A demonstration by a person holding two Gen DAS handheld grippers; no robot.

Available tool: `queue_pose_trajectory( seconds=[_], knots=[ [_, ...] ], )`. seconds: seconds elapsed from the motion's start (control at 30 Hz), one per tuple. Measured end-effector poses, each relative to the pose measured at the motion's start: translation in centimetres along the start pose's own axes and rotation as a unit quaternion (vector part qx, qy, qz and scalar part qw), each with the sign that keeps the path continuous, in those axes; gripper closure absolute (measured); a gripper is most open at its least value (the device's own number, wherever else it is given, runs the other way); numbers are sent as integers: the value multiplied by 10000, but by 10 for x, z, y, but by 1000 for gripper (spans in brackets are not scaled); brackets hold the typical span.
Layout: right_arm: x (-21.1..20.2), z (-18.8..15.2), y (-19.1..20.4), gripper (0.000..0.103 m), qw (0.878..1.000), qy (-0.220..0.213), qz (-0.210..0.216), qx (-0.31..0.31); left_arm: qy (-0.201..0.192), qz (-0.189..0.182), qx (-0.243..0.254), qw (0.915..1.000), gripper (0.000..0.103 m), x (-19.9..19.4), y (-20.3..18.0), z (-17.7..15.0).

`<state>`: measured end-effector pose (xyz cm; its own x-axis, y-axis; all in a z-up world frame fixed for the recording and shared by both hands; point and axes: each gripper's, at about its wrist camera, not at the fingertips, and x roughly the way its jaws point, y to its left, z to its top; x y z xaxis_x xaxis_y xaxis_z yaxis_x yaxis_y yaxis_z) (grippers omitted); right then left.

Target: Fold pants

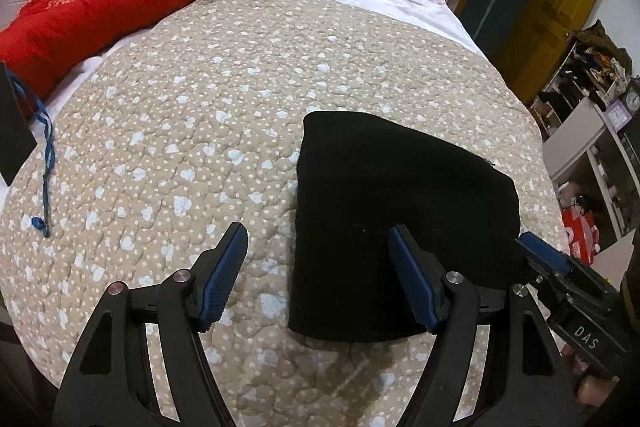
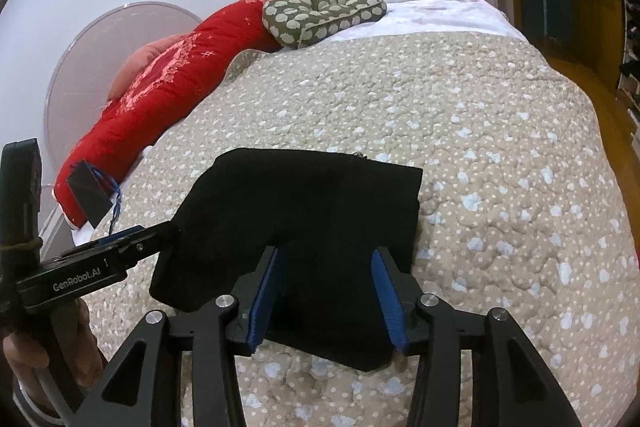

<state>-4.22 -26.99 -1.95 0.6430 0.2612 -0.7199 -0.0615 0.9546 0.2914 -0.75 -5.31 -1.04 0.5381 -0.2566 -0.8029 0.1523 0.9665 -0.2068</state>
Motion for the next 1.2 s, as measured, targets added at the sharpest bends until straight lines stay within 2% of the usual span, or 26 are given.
queue_pose_trajectory(
  seconds=[0.27, 0.57, 0.83, 1.0, 1.13, 1.2],
  knots=[
    [-5, -6, 7, 56, 9998, 40, -141, -158, -50, 197, -13, 9998, 30, -2, 1, -1],
    [-5, -4, -11, 55, 9997, -64, -100, 211, 43, 166, -54, 9998, 30, 8, 5, 0],
    [0, -3, -14, 52, 9996, -27, -203, 219, 100, 83, -22, 9999, 30, 13, 3, 4],
    [4, -4, -21, 51, 9994, -3, -226, 253, 161, -133, 16, 9998, 30, 18, 7, 7],
    [7, -6, -31, 47, 9988, -6, -60, 492, 223, -397, 1, 9990, 30, 23, 13, 7],
    [10, -7, -36, 45, 9982, 36, -54, 589, 268, -540, -2, 9982, 24, 26, 15, 7]
  ],
)
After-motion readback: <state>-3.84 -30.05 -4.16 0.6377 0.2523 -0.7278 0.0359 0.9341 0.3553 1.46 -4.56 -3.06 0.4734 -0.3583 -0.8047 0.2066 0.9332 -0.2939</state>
